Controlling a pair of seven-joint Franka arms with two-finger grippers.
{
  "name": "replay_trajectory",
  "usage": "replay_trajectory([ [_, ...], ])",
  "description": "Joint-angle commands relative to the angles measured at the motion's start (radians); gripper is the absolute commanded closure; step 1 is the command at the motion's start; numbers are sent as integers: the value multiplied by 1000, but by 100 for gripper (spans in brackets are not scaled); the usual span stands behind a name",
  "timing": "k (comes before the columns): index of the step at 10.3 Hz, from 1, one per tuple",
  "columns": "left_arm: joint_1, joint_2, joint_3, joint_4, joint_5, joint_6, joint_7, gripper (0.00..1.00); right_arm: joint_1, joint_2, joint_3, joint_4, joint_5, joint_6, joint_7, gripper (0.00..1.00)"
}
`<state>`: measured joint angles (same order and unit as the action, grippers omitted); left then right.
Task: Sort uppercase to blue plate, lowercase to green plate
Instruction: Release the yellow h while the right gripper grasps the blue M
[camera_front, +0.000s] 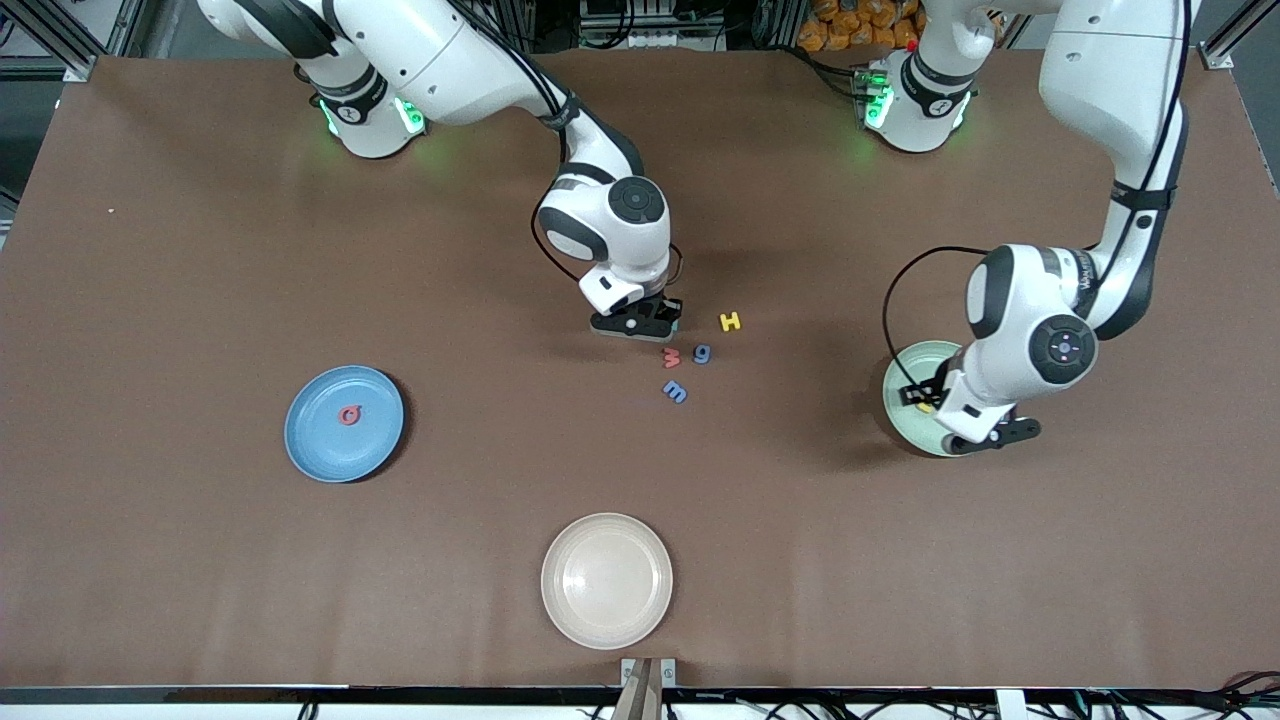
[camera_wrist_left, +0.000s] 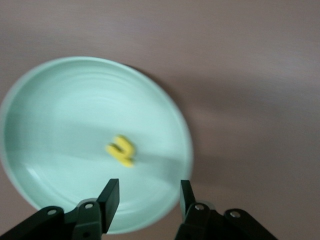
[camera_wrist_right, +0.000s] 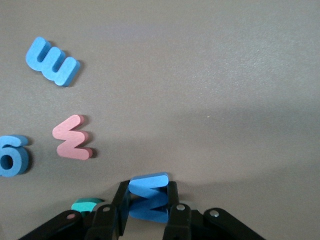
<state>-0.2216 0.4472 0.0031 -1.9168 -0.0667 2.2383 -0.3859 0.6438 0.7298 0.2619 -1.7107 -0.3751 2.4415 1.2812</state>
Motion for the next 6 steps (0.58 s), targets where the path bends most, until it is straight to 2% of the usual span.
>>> replay_trajectory([
  [1, -13, -18, -70, 5, -44, 10, -94, 43, -70, -41, 32, 11, -15, -25, -15, 100],
  [3, -31, -25, -110, 2, -44, 44, -110, 43, -171, -122, 54, 7, 21, -143, -110, 100],
  [5, -36, -25, -178, 1, -28, 89, -107, 43, -329, -191, 54, -19, 106, -235, -303, 100],
  [6, -60, -27, -198, 1, 0, 104, -103, 43, -402, -197, 53, -17, 114, -293, -375, 100],
])
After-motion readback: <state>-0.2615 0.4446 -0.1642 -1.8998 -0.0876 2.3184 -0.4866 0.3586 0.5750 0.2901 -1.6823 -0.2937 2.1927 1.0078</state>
